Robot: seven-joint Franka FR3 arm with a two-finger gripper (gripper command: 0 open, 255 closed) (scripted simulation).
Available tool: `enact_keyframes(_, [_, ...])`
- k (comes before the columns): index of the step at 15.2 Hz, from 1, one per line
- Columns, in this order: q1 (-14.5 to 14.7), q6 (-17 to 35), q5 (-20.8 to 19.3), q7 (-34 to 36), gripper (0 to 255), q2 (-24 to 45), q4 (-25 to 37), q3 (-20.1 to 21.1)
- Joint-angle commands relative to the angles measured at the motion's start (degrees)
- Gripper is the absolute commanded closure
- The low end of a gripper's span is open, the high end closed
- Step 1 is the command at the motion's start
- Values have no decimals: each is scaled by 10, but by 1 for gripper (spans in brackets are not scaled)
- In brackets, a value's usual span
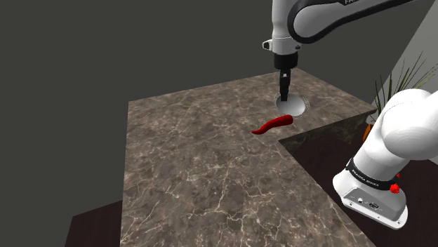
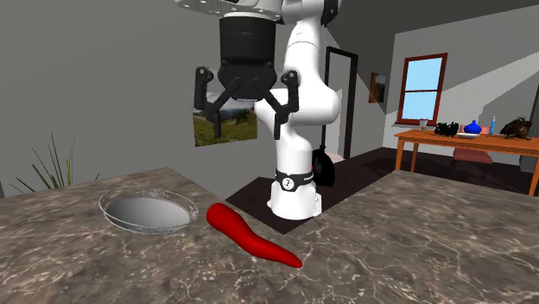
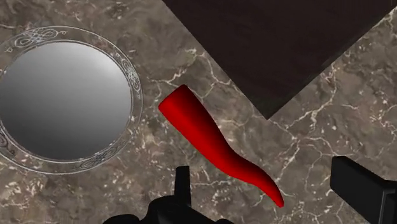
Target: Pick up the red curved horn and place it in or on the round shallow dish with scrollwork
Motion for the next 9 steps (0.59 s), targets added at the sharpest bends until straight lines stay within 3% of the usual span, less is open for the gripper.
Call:
enact_keyframes(1, [11, 37, -17, -42, 0, 30, -14, -1])
enact_keyframes(9, [34, 184, -95, -171, 0, 161, -51, 1])
